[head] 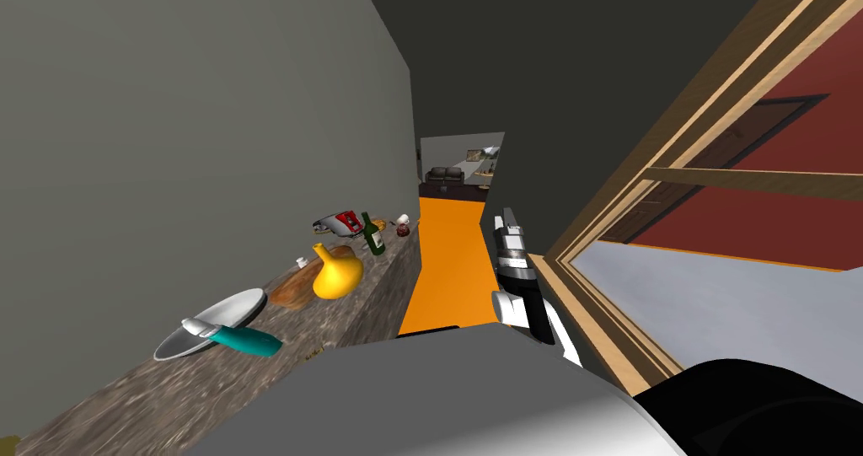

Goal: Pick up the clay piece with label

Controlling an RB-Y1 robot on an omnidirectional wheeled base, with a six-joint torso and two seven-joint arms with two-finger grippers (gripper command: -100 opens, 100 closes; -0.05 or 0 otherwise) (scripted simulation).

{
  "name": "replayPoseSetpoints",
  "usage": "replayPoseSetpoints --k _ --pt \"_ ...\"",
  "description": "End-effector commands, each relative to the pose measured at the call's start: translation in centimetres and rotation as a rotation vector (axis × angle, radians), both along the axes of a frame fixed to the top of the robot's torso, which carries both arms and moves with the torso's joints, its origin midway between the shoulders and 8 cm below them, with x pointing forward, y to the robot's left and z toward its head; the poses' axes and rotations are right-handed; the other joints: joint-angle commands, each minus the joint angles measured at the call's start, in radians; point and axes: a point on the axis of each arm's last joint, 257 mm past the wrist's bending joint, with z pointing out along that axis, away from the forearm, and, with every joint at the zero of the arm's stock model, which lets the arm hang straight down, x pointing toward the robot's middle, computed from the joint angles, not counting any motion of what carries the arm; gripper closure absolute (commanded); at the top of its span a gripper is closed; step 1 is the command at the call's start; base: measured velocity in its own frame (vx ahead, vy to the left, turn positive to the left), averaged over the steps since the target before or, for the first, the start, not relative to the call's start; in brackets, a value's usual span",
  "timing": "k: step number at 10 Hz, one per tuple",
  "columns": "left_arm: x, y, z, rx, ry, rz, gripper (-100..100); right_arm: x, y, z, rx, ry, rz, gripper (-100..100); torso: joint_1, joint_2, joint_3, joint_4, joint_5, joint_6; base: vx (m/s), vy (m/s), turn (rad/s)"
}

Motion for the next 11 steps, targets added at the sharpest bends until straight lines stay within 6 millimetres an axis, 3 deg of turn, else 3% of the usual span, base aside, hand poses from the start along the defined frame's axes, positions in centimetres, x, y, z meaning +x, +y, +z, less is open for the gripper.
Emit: replayPoseSetpoints --k 1,4,5,6,11 --pt "0.0 0.0 0.0 0.0 0.0 0.0 100 0.0 0.0 0.0 0.0 0.0 0.0 0 0.0 0.0 0.0 0.0 0.0 0.0 0.009 -0.002 -0.056" --pt "0.5 0.0 0.0 -0.003 -0.011 -0.004 100 0.0 0.0 0.0 0.0 0.0 0.0 0 0.01 0.006 0.003 0.0 0.007 -0.005 0.002 -0.002 0.0" --pt "0.5 0.0 0.1 -0.003 -0.011 -0.004 0 0.0 0.0 0.0 0.0 0.0 0.0 0 0.011 0.006 0.003 0.001 0.007 -0.005 0.0 0.0 0.0" --pt "-0.4 0.3 0.8 -0.001 -0.004 -0.011 100 0.0 0.0 0.0 0.0 0.0 0.0 0 0.011 0.006 0.004 0.001 0.007 -0.005 0.042 -0.005 0.118" --pt "-1.3 0.9 1.9 0.002 -0.004 -0.029 100 0.0 0.0 0.0 0.0 0.0 0.0 0 0.01 0.003 0.002 0.0 0.007 -0.006 0.047 -0.01 0.067"
